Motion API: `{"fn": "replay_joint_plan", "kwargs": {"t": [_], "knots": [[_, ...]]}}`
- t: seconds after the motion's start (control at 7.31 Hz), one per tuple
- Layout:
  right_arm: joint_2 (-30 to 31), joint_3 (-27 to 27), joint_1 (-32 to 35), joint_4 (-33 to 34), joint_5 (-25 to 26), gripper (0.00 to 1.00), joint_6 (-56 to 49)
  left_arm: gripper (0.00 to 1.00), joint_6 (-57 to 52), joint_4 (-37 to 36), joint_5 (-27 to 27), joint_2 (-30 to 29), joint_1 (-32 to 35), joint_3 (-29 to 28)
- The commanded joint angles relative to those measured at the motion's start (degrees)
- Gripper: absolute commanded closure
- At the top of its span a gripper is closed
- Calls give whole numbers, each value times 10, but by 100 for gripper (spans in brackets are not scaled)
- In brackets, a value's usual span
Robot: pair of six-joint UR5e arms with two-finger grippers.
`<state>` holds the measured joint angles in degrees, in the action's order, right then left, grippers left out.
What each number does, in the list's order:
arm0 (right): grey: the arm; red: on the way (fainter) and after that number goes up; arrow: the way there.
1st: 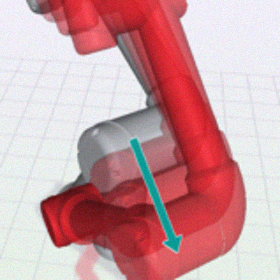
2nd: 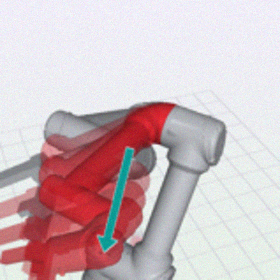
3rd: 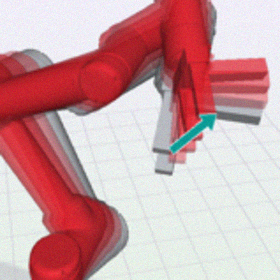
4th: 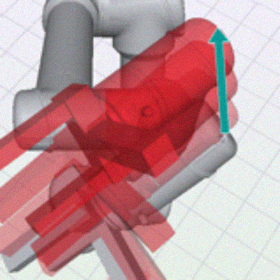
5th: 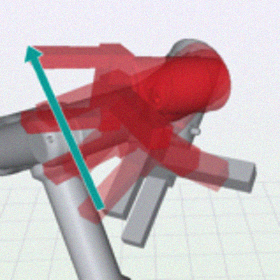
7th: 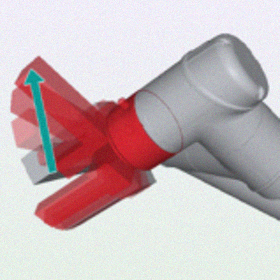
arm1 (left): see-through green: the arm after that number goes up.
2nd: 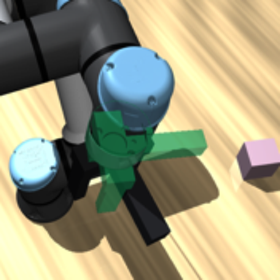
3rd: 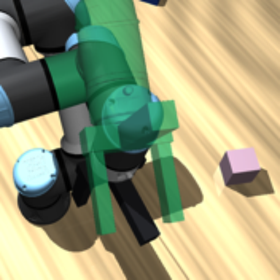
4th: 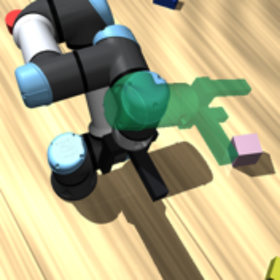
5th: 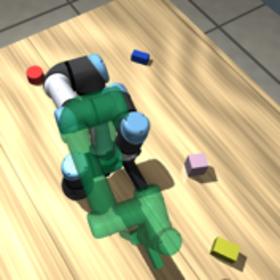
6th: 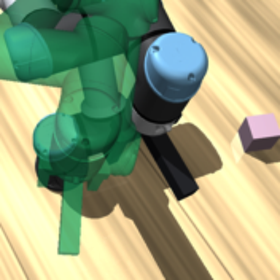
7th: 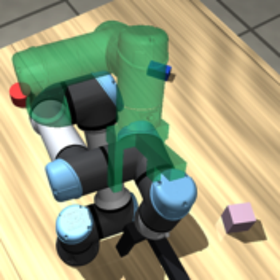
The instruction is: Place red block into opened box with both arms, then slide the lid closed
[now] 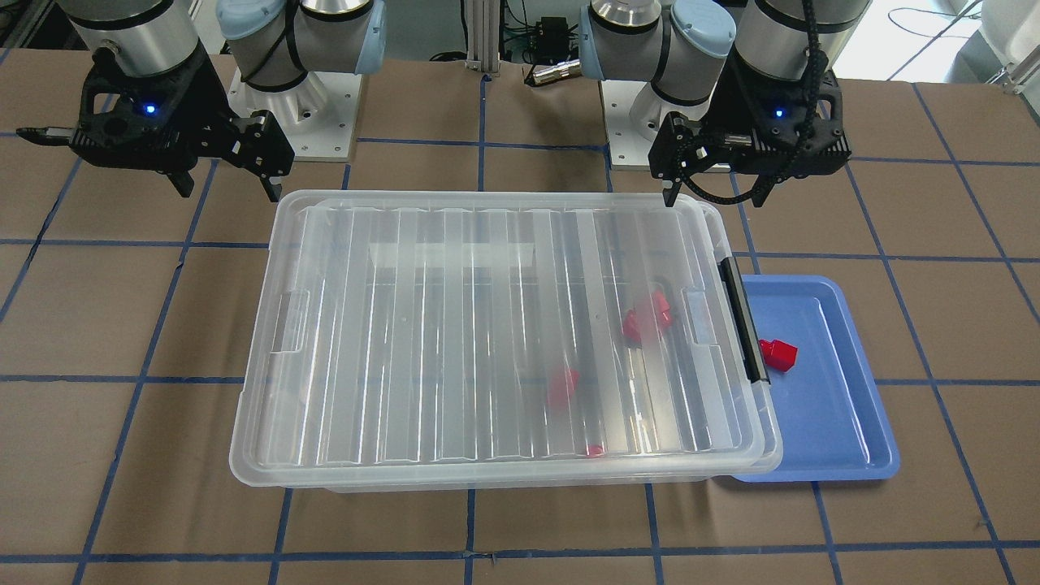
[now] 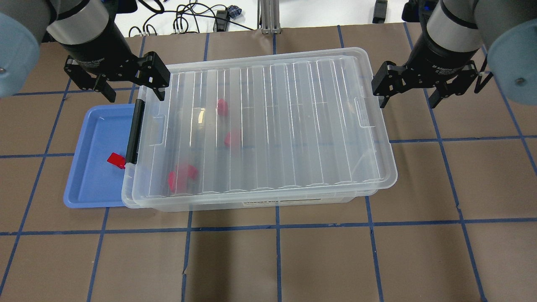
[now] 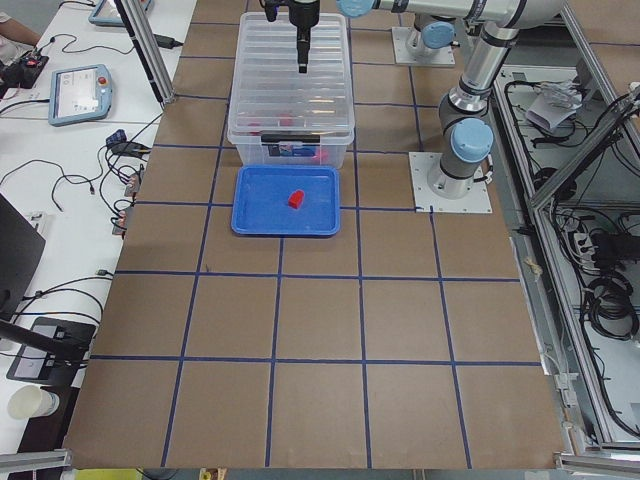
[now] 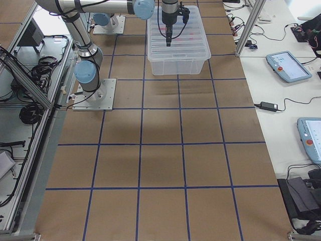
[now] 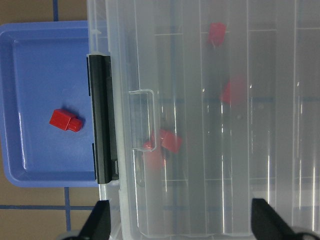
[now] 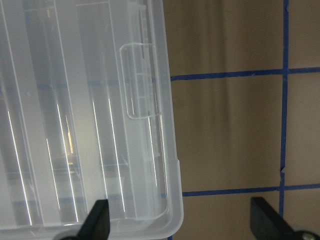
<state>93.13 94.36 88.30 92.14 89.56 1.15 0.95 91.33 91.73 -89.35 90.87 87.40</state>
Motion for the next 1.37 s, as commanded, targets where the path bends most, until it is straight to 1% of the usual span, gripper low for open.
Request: {"fn": "replay_joint_plan", "kwargs": {"t": [0.0,0.14,0.27,0.41,0.55,0.68,0.96,1.09,1.23], "knots": [[-38,1,0,8,-4,0,9,0,0,0,1,1,0,0],[-68,-7,-2,29,2,0,6,0,-1,0,-1,1,-1,0],[-82,-2,-4,65,1,0,8,0,-1,3,1,1,-1,0],[-103,3,-4,85,3,0,3,0,-4,4,2,0,-5,-3],[-112,0,-5,87,2,0,6,0,4,3,-3,-7,-9,-13],[-121,4,-8,115,3,0,4,0,3,-2,-5,-20,-44,0],[-142,4,-25,128,2,0,-1,0,4,-5,-5,-58,-135,0],[-147,4,-34,127,2,0,-2,0,3,-21,-12,-85,-148,11],[-149,4,-33,126,2,0,-2,0,4,-30,-6,-99,-155,18]]}}
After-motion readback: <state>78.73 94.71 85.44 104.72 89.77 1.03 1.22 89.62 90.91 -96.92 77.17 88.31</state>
